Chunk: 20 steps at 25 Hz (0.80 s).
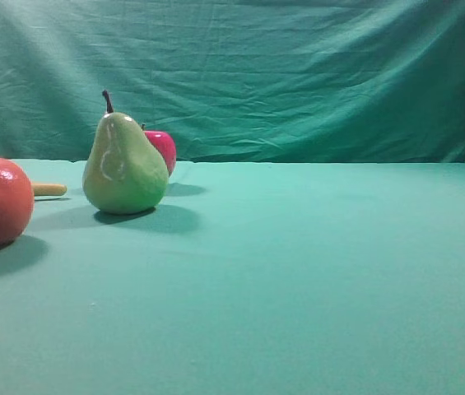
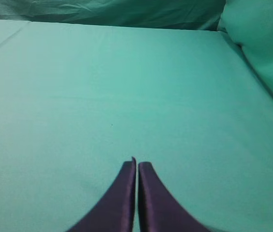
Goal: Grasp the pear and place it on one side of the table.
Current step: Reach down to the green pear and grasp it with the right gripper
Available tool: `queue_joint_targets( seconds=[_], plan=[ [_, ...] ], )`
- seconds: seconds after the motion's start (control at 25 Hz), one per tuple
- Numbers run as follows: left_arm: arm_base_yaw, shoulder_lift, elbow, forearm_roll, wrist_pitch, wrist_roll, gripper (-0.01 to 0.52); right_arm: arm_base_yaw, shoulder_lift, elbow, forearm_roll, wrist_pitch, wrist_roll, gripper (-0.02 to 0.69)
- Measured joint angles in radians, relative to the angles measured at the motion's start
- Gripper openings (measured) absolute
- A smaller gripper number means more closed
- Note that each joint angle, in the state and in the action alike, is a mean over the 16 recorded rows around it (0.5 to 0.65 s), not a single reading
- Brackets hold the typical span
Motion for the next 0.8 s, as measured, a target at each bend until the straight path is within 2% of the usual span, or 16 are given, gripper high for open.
queue_joint_targets(
  seconds=[0.8],
  plan=[
    [0.000,0.000,0.000,0.000,0.000,0.000,0.000,0.000,0.000,0.001,0.007,-0.015,0.000,0.000]
  ],
)
